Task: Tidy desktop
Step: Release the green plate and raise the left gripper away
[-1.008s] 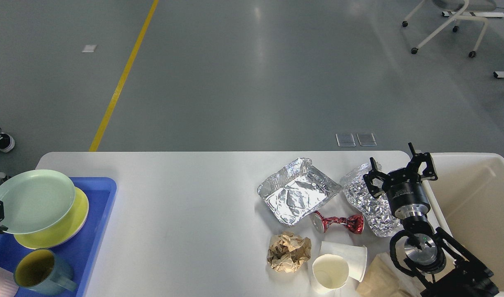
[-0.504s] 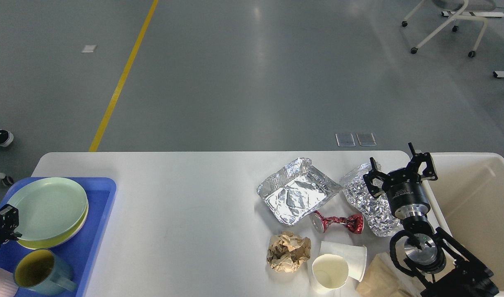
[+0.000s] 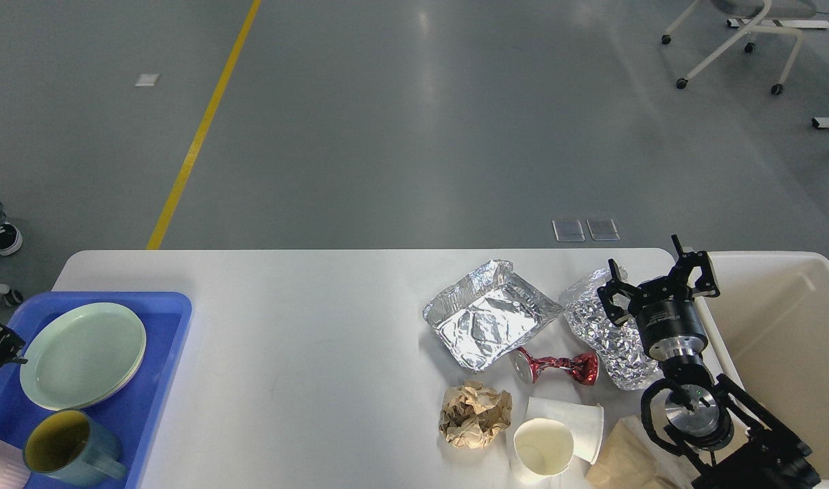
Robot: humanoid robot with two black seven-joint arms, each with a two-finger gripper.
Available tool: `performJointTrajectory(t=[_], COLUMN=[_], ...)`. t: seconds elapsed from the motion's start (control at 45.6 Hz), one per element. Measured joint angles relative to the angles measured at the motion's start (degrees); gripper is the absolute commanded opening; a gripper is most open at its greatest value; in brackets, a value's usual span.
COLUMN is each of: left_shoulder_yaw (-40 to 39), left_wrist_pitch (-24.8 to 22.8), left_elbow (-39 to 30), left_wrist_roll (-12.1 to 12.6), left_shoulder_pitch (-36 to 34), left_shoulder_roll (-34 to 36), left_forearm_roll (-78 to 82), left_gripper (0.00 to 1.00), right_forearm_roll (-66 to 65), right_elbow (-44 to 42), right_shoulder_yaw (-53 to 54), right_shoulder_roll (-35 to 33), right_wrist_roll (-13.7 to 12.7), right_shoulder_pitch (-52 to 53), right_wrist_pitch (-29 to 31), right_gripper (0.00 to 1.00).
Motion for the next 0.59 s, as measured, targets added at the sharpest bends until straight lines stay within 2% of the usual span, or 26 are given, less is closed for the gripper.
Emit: performJointTrajectory(t=[0.241,0.416,0.591], left_shoulder_yaw=[0.3,0.1,-6.8], left_wrist_pitch=[-1.0,-2.2,-2.8], left_elbow=[-0.1,-1.0,-1.8], left_wrist_roll=[-0.1,0.0,-0.6], left_shoulder_pitch=[-3.9,-13.3,-17.5], left_shoulder_roll=[0.7,1.0,2.8], left_forearm_roll=[0.0,-0.1,-0.2], left_gripper=[0.95,0.96,0.96], right_forearm_roll=[0.0,0.0,0.0], right_elbow=[0.0,0.0,0.0], right_shoulder_yaw=[0.0,0.0,0.0], right_shoulder_roll=[0.0,0.0,0.0], right_wrist_roll=[0.0,0.0,0.0], right_shoulder_pitch=[0.0,0.0,0.0], right_wrist_pitch=[0.0,0.0,0.0], right_gripper=[1.0,1.0,1.0])
